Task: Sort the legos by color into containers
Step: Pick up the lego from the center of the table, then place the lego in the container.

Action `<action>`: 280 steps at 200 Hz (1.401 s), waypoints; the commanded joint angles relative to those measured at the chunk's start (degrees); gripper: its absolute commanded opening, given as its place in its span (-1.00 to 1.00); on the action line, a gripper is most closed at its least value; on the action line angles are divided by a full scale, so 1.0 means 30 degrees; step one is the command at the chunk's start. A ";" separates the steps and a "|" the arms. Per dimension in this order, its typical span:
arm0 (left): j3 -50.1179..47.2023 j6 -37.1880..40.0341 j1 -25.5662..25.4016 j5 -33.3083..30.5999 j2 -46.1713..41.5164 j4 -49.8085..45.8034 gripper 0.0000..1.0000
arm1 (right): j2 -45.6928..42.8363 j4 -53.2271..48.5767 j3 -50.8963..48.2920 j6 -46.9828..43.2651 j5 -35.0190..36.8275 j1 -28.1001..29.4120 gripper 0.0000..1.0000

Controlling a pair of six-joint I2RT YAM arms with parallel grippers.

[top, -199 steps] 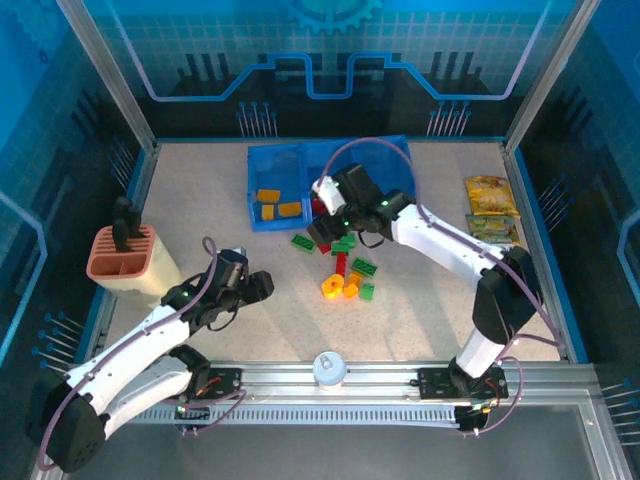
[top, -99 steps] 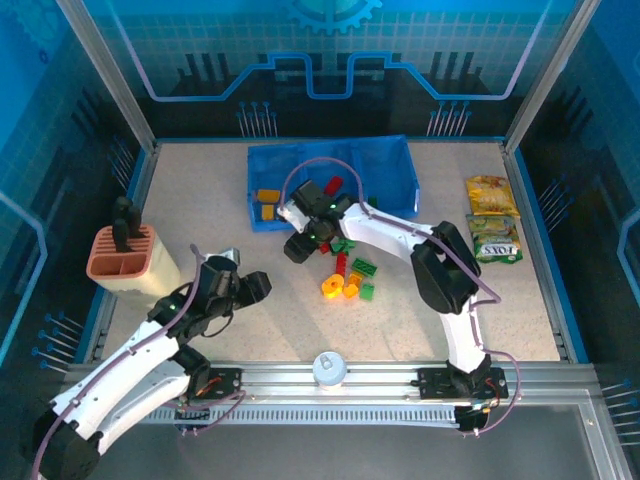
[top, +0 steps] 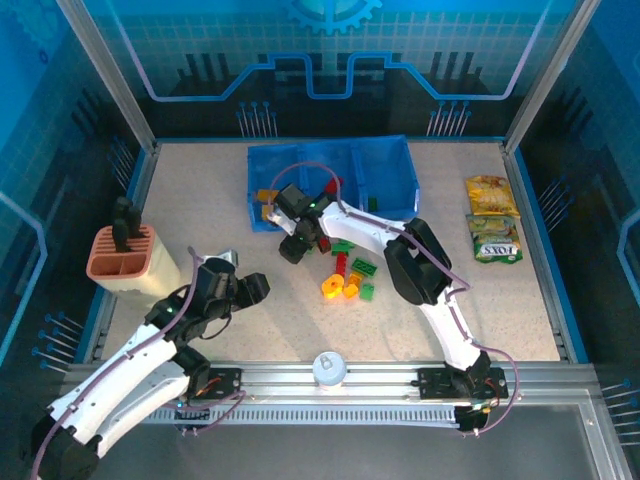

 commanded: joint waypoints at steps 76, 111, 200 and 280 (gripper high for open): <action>-0.0367 -0.0190 0.0129 0.0001 -0.0229 -0.0515 0.27 | 0.1423 -0.1149 0.1057 -0.0486 0.0847 0.0602 0.44; -0.0337 -0.0106 0.0164 0.0006 -0.0225 -0.0519 0.28 | 0.0805 -0.0751 0.0041 -0.0219 0.0549 0.0769 0.36; -0.0195 0.0080 0.0140 -0.0077 -0.0313 -0.0723 0.27 | -0.3252 0.0375 -0.2558 0.0882 -0.0606 0.0767 -0.47; -0.0074 0.0483 0.0128 0.0446 0.0476 0.0539 0.27 | -1.0817 0.2972 -0.7545 0.2974 -0.0513 -0.4502 -0.40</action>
